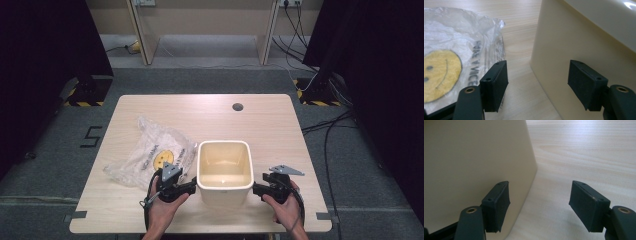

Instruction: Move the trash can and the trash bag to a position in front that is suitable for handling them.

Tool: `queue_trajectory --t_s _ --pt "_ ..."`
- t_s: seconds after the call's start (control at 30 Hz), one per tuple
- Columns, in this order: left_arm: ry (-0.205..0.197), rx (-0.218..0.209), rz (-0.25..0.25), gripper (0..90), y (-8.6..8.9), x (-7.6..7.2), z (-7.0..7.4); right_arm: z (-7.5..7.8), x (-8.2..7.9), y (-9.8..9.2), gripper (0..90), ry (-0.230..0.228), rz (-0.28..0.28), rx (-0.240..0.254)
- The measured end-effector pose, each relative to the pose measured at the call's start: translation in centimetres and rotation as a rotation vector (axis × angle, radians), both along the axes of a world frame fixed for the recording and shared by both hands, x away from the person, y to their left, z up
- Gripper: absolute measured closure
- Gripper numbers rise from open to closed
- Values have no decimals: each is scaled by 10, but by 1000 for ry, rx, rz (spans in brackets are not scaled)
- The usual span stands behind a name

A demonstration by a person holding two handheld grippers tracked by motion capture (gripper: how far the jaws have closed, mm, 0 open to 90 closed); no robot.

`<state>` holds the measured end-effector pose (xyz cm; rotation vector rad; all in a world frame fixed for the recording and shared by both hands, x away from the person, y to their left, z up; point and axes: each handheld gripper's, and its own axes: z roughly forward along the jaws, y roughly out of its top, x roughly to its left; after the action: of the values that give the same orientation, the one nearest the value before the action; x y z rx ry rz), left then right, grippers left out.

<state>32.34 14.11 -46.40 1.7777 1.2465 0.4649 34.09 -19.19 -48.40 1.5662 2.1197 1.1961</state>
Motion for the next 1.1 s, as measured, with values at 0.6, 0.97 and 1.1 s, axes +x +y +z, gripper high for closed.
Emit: queue_trajectory --t_s 0.6,0.97,1.1 --pt "14 -5 83 342 -2 52 -4 -1 47 5 337 13 -33 27" --pt "84 98 51 251 14 58 -17 -2 53 -4 229 20 -60 31" --pt "121 123 1 459 24 52 -30 -5 50 -8 227 31 -62 33"
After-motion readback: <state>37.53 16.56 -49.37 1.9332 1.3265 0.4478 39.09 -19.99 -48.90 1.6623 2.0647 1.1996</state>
